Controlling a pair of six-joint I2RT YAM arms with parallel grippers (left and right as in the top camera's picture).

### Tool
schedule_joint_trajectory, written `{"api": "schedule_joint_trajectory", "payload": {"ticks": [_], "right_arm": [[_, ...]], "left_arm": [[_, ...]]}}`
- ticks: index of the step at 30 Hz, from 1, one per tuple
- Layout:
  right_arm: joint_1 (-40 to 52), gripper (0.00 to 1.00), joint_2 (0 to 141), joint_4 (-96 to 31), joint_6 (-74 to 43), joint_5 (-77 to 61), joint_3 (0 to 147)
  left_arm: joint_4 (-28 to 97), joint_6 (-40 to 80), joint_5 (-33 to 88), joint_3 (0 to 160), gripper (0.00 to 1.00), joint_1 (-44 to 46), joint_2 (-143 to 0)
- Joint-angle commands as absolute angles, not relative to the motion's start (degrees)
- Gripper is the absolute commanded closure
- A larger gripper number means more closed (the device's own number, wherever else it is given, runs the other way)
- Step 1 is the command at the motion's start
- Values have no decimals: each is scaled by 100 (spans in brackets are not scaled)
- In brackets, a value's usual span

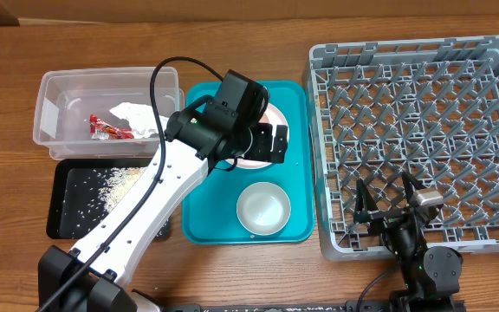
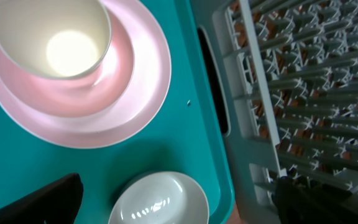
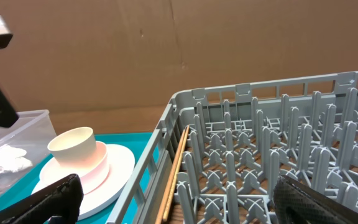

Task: Sort waste into correct bins and load items into the dishwasher

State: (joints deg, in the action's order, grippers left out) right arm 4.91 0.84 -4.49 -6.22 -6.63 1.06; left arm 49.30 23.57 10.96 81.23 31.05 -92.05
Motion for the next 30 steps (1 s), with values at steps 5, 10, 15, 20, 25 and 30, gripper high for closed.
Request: {"api": "schedule_joint_trajectory", "payload": {"ticks": [5,10,15,20,25,30], "right_arm": [[475,0,27,-414,-617,-652,47],[475,0,27,-414,-617,-652,47],[475,0,27,-414,-617,-652,47],[475,0,27,-414,-620,-652,47],[475,0,27,-414,-617,-652,47],[475,0,27,-414,-617,-652,47]], "left_arm": [[4692,2318,1144,8101,0,3120,-9253],[4672,2331,1144,8099,0,3120,-9253],[4661,2333,1144,8099,0,3120,-9253],[4554,2331,1144,8101,0,3114,-9253],[4359,2349,1170,8101,0,3111,-9253],[4357,2534,1140,8099,0,3116,-9275]]}}
